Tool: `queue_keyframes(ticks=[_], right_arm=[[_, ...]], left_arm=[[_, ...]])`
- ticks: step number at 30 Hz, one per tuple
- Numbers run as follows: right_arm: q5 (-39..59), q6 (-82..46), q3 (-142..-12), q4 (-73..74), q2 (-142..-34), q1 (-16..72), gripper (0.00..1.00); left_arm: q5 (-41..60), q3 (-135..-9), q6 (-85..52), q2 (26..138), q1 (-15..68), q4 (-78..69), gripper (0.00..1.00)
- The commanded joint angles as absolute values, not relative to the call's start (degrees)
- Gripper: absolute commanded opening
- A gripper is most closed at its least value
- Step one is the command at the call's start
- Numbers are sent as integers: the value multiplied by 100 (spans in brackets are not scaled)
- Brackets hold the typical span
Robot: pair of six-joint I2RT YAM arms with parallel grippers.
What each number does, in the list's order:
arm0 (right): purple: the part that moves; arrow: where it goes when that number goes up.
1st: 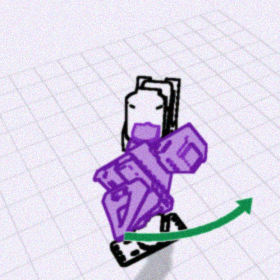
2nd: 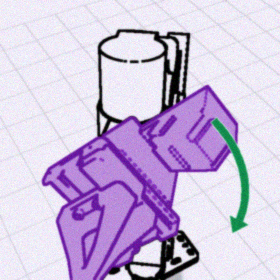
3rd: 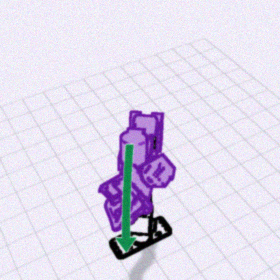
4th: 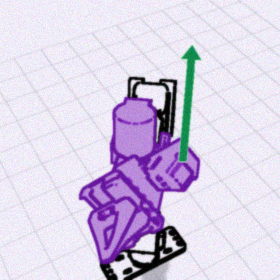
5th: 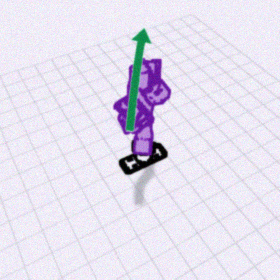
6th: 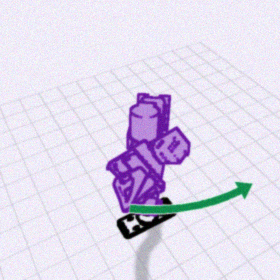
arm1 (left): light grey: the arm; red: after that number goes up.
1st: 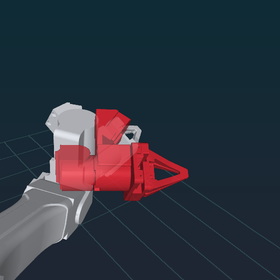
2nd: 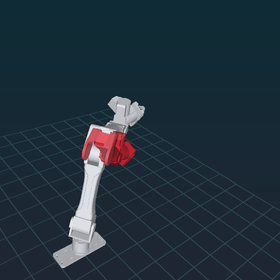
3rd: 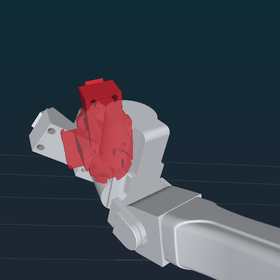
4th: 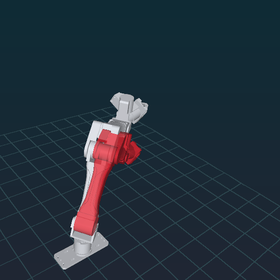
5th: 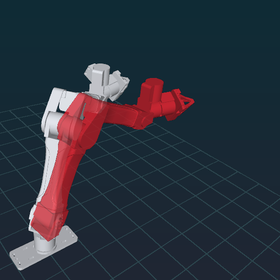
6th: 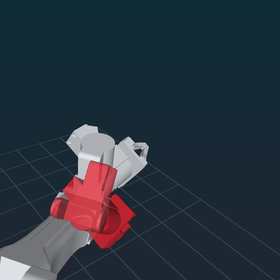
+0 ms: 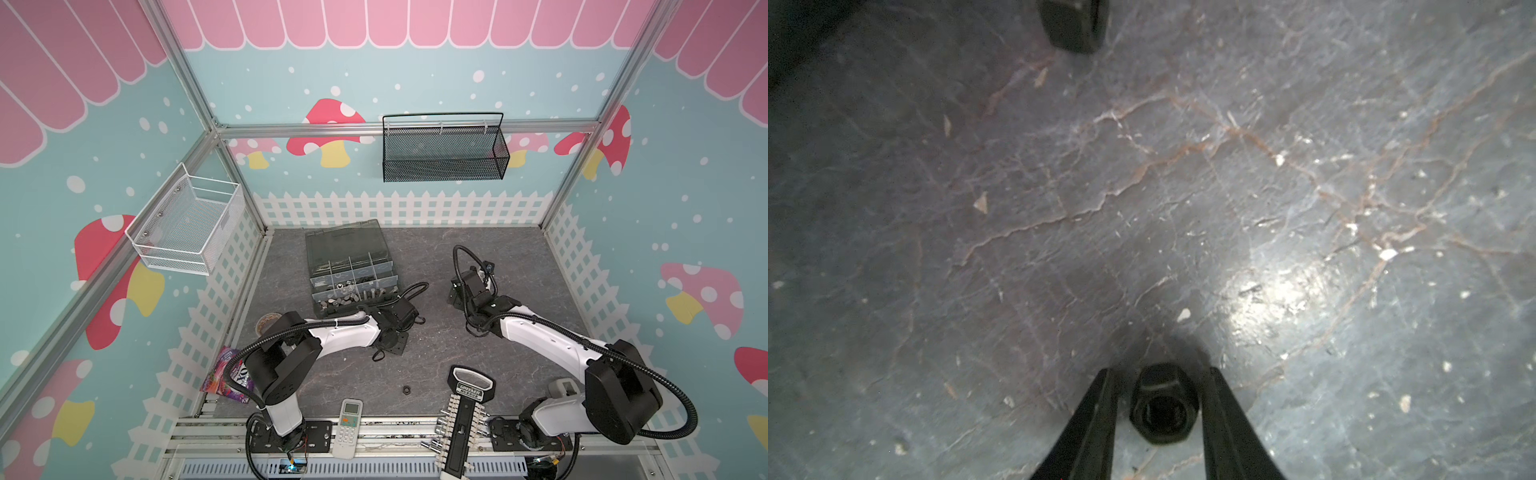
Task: Sort the screws and nuts into containers
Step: 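Lower the left gripper around the black hex nut and close it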
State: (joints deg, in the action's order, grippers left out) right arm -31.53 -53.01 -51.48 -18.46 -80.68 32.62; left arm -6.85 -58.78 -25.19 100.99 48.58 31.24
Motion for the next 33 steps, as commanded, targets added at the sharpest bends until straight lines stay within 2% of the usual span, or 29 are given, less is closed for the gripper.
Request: queue_keyframes(ticks=[1, 15, 25, 33], right_arm=[[-3301, -5449, -5140, -1935, -7979, 3232, 98], [-3285, -5448, -5181, -1958, -8007, 3234, 98], [-3294, -5451, -5187, -1959, -7992, 3234, 98], [-3294, -5482, -5153, -1983, -7988, 3233, 98]], left_arm=[[-685, -5941, -2540, 10284, 4896, 3251, 30], [-861, -5812, -2634, 10017, 4870, 3270, 17], [-1063, -5602, -2733, 9550, 4579, 3270, 16], [-1248, -5246, -2889, 8913, 3931, 3296, 16]])
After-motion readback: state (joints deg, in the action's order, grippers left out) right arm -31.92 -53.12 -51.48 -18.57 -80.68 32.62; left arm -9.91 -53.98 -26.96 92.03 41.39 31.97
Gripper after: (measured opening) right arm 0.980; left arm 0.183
